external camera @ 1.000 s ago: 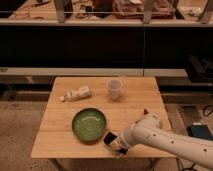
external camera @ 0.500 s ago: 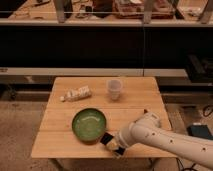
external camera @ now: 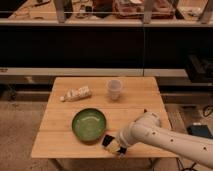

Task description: Place the eraser on the white sponge

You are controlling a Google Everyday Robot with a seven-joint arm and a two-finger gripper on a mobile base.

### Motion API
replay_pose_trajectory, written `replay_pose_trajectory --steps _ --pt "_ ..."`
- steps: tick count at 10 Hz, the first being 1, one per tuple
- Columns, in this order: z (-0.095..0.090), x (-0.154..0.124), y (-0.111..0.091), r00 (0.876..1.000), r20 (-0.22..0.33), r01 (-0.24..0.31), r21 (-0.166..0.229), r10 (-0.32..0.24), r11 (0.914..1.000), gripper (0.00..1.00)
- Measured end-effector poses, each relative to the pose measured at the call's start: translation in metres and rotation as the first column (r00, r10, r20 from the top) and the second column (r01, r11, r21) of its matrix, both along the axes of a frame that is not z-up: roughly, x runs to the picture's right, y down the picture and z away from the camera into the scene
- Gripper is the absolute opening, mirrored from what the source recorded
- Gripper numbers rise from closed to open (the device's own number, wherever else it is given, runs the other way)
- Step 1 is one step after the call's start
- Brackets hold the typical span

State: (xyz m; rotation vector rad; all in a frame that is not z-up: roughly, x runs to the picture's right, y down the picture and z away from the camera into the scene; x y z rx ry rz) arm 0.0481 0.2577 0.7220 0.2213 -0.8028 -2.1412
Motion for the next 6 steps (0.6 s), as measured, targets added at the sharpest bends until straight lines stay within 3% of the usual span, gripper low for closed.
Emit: replay_pose_trajectory --steps 6 --pt "0.0001 0.0004 -0.0085 1.000 -0.012 -0.010 0.007 0.010 0.9999 0.80"
